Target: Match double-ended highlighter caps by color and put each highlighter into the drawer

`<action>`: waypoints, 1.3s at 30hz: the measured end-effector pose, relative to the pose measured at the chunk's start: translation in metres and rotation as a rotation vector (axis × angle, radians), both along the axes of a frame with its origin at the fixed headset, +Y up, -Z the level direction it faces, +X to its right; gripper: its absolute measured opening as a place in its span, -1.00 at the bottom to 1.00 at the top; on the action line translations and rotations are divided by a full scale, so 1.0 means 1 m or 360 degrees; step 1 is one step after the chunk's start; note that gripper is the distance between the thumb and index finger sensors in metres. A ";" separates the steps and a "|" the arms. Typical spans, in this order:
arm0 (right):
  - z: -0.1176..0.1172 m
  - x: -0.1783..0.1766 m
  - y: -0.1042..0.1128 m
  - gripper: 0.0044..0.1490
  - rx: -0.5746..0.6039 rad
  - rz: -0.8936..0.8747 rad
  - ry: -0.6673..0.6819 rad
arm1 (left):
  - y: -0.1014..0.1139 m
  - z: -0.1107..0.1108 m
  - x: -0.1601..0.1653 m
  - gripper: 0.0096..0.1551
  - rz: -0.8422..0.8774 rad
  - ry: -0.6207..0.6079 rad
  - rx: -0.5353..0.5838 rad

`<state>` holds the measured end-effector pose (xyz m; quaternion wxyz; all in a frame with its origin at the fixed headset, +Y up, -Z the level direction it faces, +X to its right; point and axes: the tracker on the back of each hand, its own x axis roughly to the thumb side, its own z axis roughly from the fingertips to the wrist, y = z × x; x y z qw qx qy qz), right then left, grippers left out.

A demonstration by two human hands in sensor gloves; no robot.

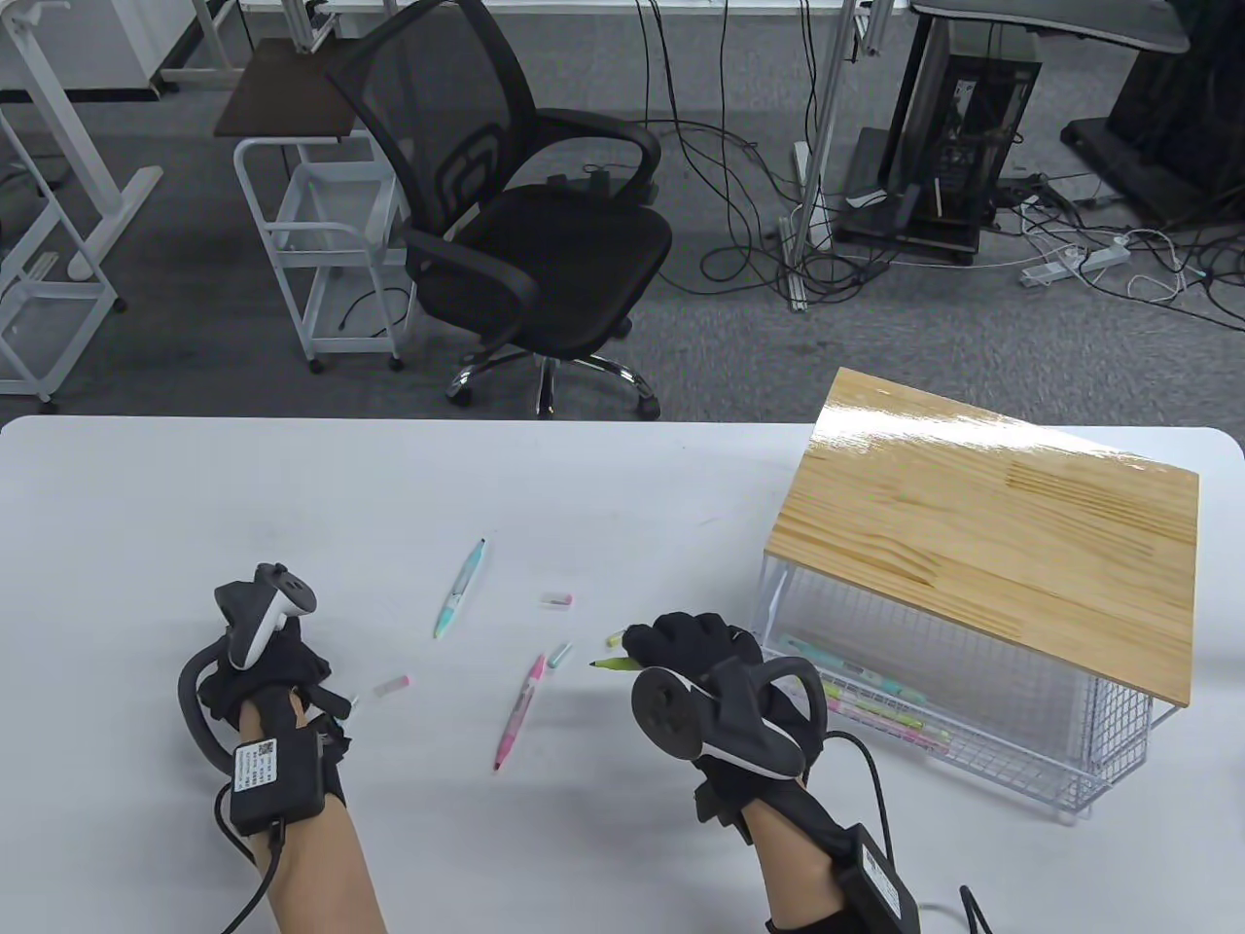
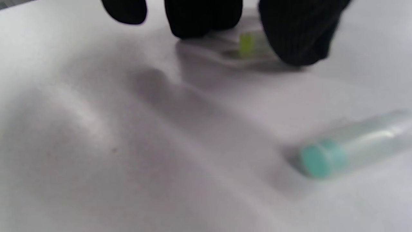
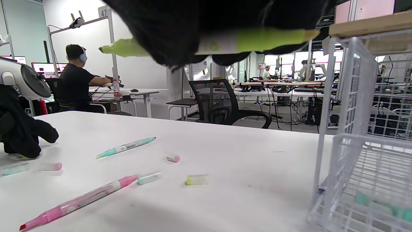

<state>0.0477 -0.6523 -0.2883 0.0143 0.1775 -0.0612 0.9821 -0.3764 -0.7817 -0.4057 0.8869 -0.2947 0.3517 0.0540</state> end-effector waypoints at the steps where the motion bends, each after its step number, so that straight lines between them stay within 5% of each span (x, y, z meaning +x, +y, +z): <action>1: -0.001 0.001 0.000 -0.34 -0.0001 -0.0006 -0.0004 | 0.000 -0.001 0.000 -0.08 0.0001 -0.0001 -0.0011; 16: -0.006 -0.004 -0.010 -0.33 -0.0026 0.0038 -0.0005 | -0.007 -0.002 0.011 -0.58 -0.0263 -0.0077 0.0081; 32: -0.008 0.002 -0.012 -0.33 -0.0050 0.0027 -0.0026 | -0.010 -0.001 0.019 -0.58 -0.0482 -0.0167 0.0172; 39: -0.009 0.001 -0.012 -0.33 -0.0064 0.0016 -0.0022 | 0.021 0.009 0.016 -0.54 -0.0265 -0.0134 0.0530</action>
